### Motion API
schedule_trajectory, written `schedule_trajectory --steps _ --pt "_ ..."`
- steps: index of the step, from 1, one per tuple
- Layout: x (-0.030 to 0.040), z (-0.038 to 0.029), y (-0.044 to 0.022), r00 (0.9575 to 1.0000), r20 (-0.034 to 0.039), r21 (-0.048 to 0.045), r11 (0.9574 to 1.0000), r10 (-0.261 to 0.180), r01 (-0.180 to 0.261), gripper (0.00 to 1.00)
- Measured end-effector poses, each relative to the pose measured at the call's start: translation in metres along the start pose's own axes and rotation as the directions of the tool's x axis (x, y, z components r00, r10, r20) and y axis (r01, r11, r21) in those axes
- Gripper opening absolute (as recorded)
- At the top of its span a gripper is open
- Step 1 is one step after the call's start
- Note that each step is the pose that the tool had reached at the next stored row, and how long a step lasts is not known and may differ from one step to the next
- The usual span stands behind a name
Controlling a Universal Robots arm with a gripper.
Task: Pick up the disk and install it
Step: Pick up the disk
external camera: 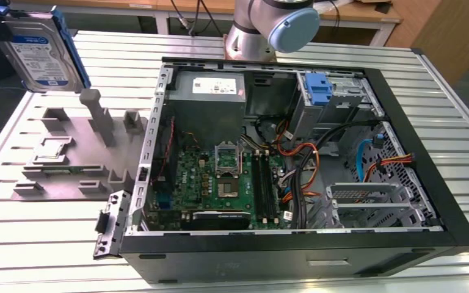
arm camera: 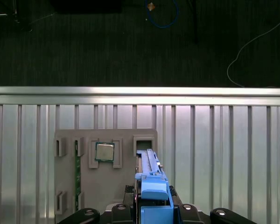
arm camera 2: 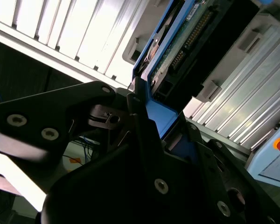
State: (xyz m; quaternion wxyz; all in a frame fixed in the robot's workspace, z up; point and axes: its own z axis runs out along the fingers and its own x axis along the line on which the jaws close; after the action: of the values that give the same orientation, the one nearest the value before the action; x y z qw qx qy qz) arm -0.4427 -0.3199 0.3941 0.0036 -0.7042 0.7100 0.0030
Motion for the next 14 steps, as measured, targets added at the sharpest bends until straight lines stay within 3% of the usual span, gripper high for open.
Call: schedule_trajectory --steps 14 --pt "0.0 -0.0039 0.0 1.0 0.0 0.0 1.0 0.0 0.0 0.37"
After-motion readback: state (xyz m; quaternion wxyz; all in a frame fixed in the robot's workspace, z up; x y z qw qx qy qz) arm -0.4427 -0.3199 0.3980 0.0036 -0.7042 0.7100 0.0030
